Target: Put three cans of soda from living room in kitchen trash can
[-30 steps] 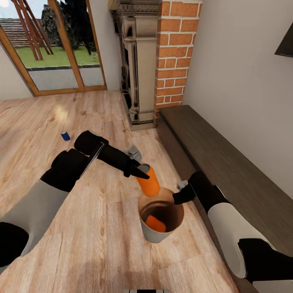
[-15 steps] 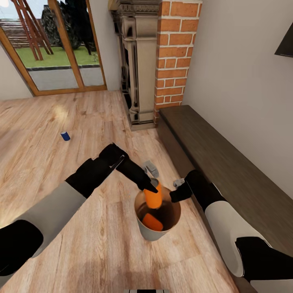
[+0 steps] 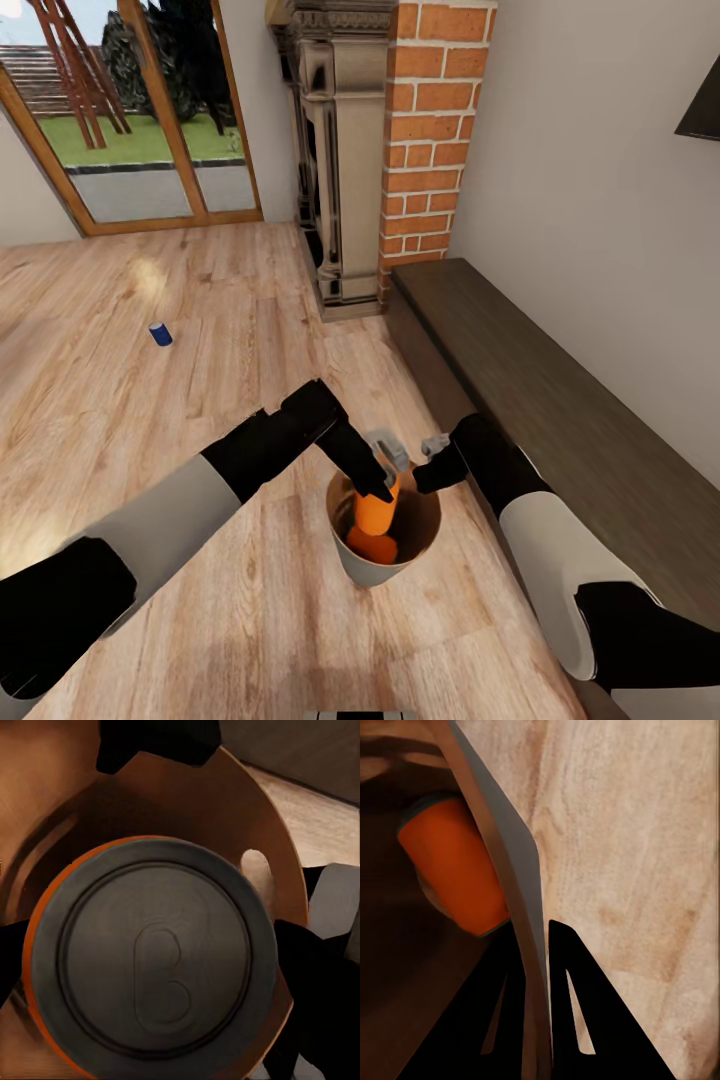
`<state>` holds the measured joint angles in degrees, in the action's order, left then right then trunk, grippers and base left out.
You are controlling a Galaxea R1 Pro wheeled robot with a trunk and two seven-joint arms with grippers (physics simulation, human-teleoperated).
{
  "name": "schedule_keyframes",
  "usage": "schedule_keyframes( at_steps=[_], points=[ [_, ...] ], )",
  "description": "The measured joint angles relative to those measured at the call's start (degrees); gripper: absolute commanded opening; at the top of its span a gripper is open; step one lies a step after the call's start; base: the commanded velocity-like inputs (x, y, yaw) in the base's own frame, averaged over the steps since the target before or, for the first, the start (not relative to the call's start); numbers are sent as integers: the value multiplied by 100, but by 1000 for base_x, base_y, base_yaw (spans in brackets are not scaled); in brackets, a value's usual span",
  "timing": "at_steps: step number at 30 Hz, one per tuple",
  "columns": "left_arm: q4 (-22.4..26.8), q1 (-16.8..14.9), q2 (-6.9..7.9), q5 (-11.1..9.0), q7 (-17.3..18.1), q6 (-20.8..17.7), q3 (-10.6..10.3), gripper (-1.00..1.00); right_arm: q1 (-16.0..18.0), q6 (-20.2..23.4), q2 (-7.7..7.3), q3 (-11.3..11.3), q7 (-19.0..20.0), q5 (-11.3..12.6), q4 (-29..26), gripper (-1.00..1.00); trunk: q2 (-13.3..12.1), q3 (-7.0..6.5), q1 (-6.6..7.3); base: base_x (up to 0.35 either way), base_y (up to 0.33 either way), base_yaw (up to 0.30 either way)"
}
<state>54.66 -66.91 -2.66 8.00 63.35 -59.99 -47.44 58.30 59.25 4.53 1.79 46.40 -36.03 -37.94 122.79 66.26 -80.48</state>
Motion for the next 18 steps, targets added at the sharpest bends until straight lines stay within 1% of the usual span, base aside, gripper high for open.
schedule_keyframes(
  at_steps=[1,4,9,11,12,13,17,18],
  points=[
    [-83,10,-43,103,-4,3,-7,-100,0,5,1,6,3,15,-2,-100,0,0,0,0,0,0],
    [-143,15,-74,160,-5,-1,-14,-100,-1,20,7,9,5,53,-3,-100,0,0,0,0,0,0],
    [-177,18,-86,193,-1,-1,-55,-100,-2,6,10,13,0,20,-3,-100,0,0,0,0,0,0],
    [-189,19,-82,202,-5,-1,-181,-100,-3,13,11,13,1,39,-3,-100,0,0,0,0,0,0],
    [-195,20,-80,209,-11,-1,-301,-100,-4,7,25,13,-2,27,-3,-100,0,0,0,0,0,0],
    [-197,19,-80,213,-16,-1,-355,-100,-3,5,40,14,-5,20,-3,-100,0,0,0,0,0,0],
    [-221,19,-86,219,-23,-1,-420,-100,-2,20,62,14,-4,54,-3,-100,0,0,0,0,0,0],
    [-291,20,-89,227,-26,3,-431,-100,-3,16,66,15,-6,42,-1,-100,0,0,0,0,0,0]
  ],
)
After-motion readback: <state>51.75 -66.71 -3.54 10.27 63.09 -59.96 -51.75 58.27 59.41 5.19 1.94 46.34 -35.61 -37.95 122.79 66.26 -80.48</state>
